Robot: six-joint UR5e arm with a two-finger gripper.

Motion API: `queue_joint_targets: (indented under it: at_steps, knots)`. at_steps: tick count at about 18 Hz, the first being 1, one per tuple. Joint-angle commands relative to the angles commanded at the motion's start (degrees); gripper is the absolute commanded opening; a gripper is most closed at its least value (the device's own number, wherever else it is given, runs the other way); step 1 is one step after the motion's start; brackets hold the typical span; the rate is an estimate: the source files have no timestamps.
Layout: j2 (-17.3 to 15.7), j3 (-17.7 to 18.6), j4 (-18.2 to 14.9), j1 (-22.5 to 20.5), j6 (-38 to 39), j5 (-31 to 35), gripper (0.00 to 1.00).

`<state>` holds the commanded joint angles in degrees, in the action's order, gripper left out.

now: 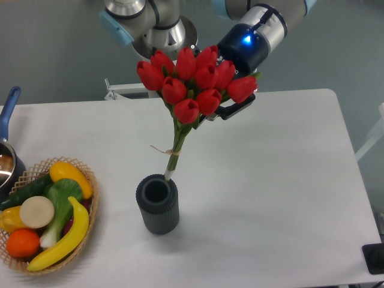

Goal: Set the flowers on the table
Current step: 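Lift the red tulip bouquet up out of the black vase, then move the held tulips away from the vase and lower toward the table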

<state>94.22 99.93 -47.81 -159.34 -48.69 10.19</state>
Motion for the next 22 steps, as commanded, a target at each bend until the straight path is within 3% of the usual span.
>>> queue_joint_targets:
  at_steps: [9, 15, 22]
  knots:
    - [0.09, -0.79, 0.09, -2.20, 1.15, 2.54, 0.57]
    - [0.26, -3.07, -0.09, -2.20, 1.41, 12.12, 0.56]
    - [0.00, -2.90, 0.09, -2.11, 0.10, 23.55, 0.56]
